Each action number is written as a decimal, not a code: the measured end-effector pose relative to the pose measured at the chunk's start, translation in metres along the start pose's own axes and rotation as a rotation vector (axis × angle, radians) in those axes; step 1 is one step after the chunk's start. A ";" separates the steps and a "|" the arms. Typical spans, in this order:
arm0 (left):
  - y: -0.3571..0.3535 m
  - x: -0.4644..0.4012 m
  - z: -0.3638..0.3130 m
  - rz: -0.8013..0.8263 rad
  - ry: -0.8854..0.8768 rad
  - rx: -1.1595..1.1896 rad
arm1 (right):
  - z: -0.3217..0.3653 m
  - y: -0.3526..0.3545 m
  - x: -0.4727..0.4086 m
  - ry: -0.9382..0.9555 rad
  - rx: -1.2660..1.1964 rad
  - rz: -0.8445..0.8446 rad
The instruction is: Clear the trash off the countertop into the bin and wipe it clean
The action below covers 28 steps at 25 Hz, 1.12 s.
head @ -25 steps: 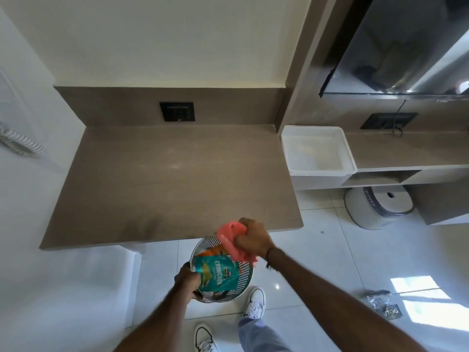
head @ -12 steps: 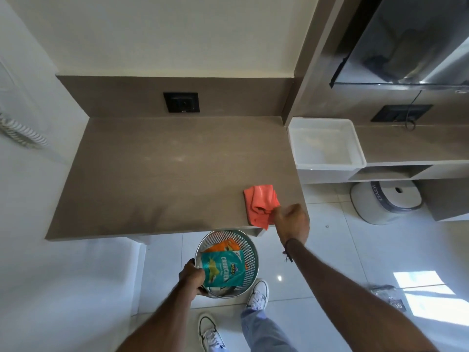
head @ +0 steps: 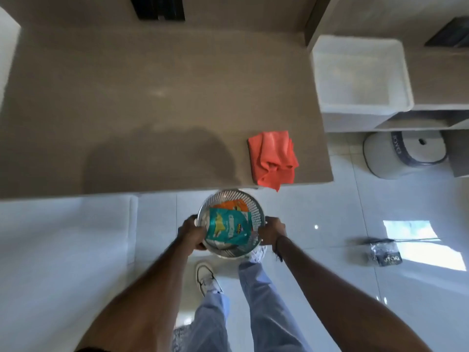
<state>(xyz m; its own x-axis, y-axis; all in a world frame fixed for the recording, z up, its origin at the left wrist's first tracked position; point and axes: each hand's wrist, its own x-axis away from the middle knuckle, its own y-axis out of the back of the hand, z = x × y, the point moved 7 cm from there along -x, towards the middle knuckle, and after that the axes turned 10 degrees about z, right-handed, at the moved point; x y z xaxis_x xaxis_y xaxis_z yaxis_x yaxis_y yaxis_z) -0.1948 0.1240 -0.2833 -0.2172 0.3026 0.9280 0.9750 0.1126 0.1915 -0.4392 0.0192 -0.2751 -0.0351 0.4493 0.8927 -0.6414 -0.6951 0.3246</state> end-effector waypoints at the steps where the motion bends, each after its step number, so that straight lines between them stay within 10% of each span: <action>1: -0.003 -0.019 0.005 -0.018 0.005 0.004 | -0.005 -0.006 -0.019 -0.024 -0.006 0.009; 16: -0.064 -0.232 0.111 0.175 0.110 0.131 | -0.105 -0.124 -0.229 -0.201 -0.121 0.242; 28: -0.030 -0.124 0.098 0.162 -0.035 -0.165 | -0.076 -0.131 -0.119 -0.143 -0.372 0.214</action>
<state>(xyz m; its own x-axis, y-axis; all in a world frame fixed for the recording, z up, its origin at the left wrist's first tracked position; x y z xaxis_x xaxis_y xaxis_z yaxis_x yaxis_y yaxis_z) -0.2016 0.1758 -0.4349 -0.0561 0.3370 0.9398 0.9911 -0.0952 0.0933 -0.4093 0.0993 -0.4473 -0.1076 0.2170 0.9702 -0.8639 -0.5034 0.0168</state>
